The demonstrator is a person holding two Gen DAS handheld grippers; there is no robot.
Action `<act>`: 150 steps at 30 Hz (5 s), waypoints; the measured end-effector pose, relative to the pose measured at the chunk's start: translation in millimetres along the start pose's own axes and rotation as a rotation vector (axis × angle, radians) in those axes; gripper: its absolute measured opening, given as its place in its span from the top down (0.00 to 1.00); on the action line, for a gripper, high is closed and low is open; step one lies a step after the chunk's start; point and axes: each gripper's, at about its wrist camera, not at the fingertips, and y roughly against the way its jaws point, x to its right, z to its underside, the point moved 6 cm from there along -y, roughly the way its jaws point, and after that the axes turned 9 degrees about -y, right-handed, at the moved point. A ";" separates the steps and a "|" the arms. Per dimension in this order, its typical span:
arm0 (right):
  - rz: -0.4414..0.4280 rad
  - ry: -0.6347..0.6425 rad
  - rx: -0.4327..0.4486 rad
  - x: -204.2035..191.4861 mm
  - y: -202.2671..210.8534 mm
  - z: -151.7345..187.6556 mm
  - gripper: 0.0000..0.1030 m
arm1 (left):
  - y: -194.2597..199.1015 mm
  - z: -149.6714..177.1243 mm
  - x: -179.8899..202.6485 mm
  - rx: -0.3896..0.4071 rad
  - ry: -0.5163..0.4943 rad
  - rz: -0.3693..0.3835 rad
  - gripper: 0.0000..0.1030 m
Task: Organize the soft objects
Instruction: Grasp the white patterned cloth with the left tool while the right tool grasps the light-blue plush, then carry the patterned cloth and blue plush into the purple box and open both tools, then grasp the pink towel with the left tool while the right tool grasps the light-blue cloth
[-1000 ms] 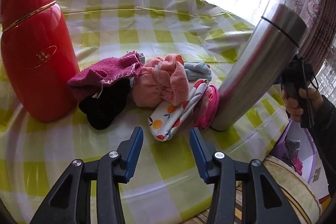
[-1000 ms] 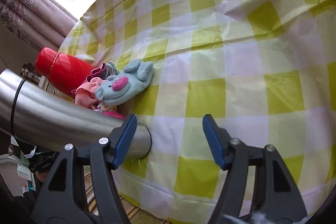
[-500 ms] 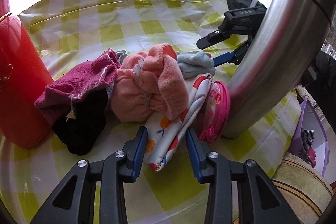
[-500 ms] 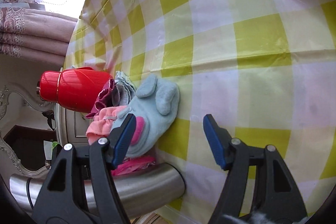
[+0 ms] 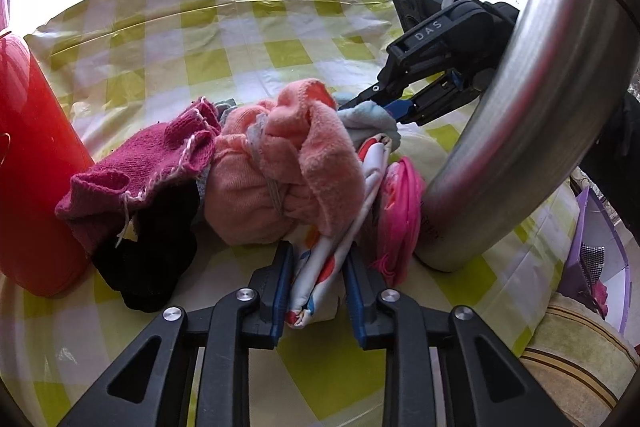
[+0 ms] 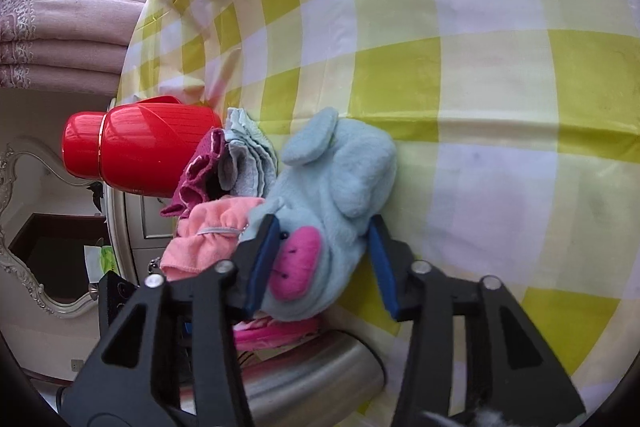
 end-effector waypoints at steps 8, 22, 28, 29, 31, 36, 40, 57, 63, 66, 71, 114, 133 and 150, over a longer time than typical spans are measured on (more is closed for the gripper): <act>0.052 0.040 0.169 0.6 34.3 -3.3 0.82 | 18.0 2.5 5.5 0.021 -0.002 -0.020 0.85; 0.205 -0.025 0.499 43.3 126.4 58.4 0.82 | 71.8 32.1 9.2 0.076 0.192 0.125 0.87; 0.253 -0.046 0.582 58.4 146.0 111.7 0.82 | 104.7 46.6 4.5 0.147 0.297 0.127 0.87; 0.263 -0.042 0.594 59.4 149.1 122.1 0.82 | 108.9 49.9 3.1 0.154 0.315 0.121 0.87; 0.286 -0.035 0.623 60.3 156.2 142.1 0.82 | 114.5 55.4 1.4 0.157 0.338 0.115 0.87; 0.294 -0.039 0.672 62.7 167.3 188.9 0.82 | 127.7 61.3 8.1 0.171 0.345 0.096 0.87; 0.303 -0.060 0.707 68.0 176.5 225.5 0.82 | 136.8 64.0 16.3 0.190 0.341 0.105 0.87; 0.600 -0.116 0.828 105.7 214.0 364.7 0.82 | 151.7 35.0 135.6 0.228 0.191 0.279 0.87; 0.708 -0.137 0.858 118.8 231.7 398.0 0.82 | 144.0 18.8 202.0 0.200 0.117 0.394 0.87; 0.769 -0.152 0.864 129.1 238.8 411.9 0.82 | 138.8 11.4 235.1 0.184 0.068 0.435 0.87; 0.809 -0.189 0.860 147.0 244.9 429.3 0.82 | 131.3 5.6 274.9 0.159 -0.001 0.463 0.87; 0.710 0.145 0.784 106.5 235.9 310.3 0.48 | 111.2 40.7 59.3 0.110 0.370 0.102 0.51; 0.418 0.751 0.420 -0.4 137.9 47.3 0.36 | 45.9 23.2 -27.3 0.038 0.479 0.011 0.51; 0.197 0.948 0.023 -83.8 -33.0 -23.8 0.36 | 8.2 25.2 -42.5 0.017 0.580 0.072 0.51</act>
